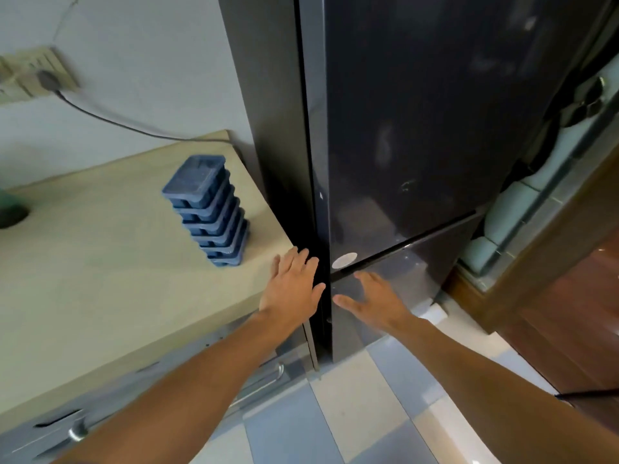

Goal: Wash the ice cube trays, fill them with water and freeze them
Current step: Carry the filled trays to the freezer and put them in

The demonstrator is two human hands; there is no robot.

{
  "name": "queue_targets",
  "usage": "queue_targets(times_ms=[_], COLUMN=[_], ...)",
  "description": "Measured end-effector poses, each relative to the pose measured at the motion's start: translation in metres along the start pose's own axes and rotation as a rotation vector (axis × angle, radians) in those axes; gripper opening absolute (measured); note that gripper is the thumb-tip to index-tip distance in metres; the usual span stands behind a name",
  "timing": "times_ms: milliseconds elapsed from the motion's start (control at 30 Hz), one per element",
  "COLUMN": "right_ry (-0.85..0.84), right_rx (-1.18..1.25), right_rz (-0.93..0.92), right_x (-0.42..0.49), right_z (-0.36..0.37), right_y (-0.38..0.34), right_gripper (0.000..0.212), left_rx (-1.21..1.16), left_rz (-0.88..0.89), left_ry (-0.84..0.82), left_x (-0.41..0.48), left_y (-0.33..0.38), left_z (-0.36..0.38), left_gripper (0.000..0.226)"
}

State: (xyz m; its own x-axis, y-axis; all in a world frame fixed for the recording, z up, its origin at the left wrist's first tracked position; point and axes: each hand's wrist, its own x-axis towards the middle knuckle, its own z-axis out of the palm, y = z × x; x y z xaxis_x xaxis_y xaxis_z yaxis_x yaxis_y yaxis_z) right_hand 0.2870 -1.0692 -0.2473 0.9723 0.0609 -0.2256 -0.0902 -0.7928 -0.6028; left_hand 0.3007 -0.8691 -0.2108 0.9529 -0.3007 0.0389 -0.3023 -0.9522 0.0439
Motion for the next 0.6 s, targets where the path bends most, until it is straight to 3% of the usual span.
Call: queue_targets(times_ms=[133, 300, 400, 600], right_ry=[0.091, 0.294, 0.421, 0.514], right_rx=[-0.221, -0.459, -0.496, -0.406], right_rz=[-0.119, -0.315, -0.376, -0.339], right_x=[0.031, 0.061, 0.077, 0.082], right_z=[0.041, 0.079, 0.092, 0.100], right_y=[0.033, 0.057, 0.065, 0.060], right_gripper=[0.096, 0.088, 0.086, 0.082], left_rx=[0.223, 0.323, 0.343, 0.384], left_rz=[-0.008, 0.062, 0.050, 0.092], left_ry=[0.203, 0.522, 0.607, 0.737], left_x=[0.001, 0.006, 0.012, 0.016], left_y=[0.003, -0.005, -0.006, -0.007], left_z=[0.037, 0.062, 0.071, 0.077], left_gripper=[0.063, 0.042, 0.037, 0.028])
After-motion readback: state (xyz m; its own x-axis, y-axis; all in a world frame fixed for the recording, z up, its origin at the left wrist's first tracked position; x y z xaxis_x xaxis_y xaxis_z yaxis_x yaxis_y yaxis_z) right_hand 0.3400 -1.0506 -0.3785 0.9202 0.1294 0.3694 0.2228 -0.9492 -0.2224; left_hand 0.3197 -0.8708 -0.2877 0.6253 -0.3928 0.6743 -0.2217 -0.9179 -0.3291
